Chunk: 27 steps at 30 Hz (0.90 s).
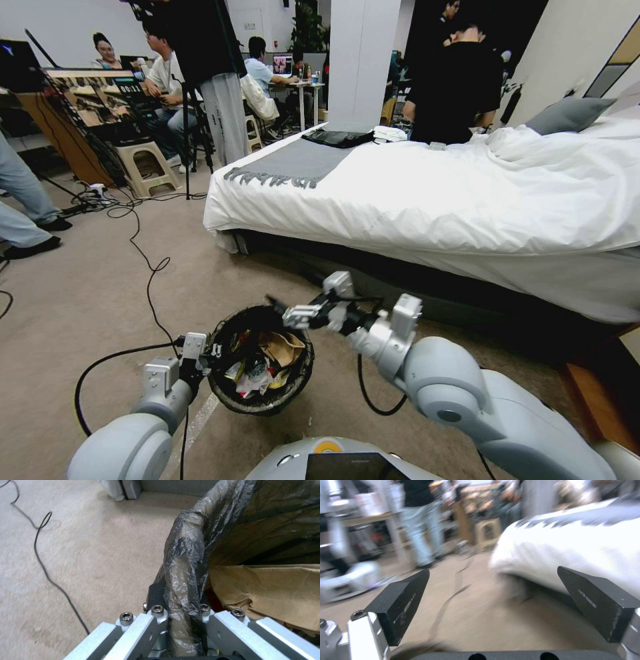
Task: Pick up the trash bin, then pick up the garbage from the floor and place it into the trash bin.
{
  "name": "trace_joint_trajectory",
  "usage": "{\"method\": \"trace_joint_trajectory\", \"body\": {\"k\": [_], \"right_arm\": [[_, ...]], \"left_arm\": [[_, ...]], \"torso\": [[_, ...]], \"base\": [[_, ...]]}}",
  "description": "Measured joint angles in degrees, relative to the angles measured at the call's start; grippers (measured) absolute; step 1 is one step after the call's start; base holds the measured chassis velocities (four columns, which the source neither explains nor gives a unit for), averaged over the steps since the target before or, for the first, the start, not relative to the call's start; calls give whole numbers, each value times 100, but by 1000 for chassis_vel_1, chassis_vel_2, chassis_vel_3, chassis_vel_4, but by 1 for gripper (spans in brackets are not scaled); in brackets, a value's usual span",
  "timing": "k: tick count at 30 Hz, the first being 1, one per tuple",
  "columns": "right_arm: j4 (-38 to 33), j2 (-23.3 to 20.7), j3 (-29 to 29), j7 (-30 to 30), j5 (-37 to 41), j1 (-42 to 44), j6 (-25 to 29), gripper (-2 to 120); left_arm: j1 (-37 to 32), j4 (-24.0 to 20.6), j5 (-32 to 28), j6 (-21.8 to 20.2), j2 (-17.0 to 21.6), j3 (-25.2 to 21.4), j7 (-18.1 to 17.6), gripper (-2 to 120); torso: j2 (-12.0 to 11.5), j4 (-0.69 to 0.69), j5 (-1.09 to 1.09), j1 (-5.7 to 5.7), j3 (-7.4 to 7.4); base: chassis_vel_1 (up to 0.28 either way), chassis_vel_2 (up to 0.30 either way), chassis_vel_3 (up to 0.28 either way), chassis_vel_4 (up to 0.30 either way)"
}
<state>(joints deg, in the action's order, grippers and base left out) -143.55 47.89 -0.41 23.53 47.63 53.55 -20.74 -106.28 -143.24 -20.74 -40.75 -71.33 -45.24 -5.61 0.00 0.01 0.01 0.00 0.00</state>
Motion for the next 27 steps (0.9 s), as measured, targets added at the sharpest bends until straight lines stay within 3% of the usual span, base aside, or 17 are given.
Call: {"method": "trace_joint_trajectory", "body": {"k": [2,3,5,6,10,14,16,17,19,27], "right_arm": [[3,-14,719,-77,-510,604,79,100],[3,-14,719,-77,-510,604,79,100],[9,1,1489,-215,-1168,1473,304,100],[9,1,1489,-215,-1168,1473,304,100],[46,507,2637,-704,-2210,3083,845,100],[147,1019,2874,-938,-2884,3762,1121,100],[289,1914,2954,-1168,-3625,4324,1423,100],[289,1914,2954,-1168,-3625,4324,1423,100],[376,2323,3002,-1273,-3992,4566,1636,100],[476,2763,3458,-1400,-4298,5276,2474,100]], "left_arm": [[-8,0,2,0,-6,-5,-8,1],[-8,0,2,0,-6,-5,-8,1],[-30,0,7,0,-30,19,-7,1],[-30,0,7,0,-30,19,-7,1],[-39,0,34,0,-57,26,2,1],[-26,0,46,5,-58,-2,5,1],[-24,0,55,16,-90,-11,12,1],[-24,0,55,16,-90,-11,12,1],[-26,0,56,34,-97,-21,17,1],[31,0,102,63,-109,-73,24,1]], "torso": [[0,0,0,0,0],[0,0,0,0,0],[0,-2,0,0,0],[0,-2,0,0,0],[0,-2,-1,0,0],[0,0,-2,0,0],[0,-3,0,0,-1],[0,-3,0,0,-1],[0,-1,-2,0,-1],[0,0,-1,0,0]], "base": [[0,0,0,0],[0,0,0,0],[0,0,0,0],[0,0,0,0],[0,0,0,0],[0,0,0,0],[0,0,0,0],[0,0,0,0],[0,0,0,0],[0,0,0,0]]}}
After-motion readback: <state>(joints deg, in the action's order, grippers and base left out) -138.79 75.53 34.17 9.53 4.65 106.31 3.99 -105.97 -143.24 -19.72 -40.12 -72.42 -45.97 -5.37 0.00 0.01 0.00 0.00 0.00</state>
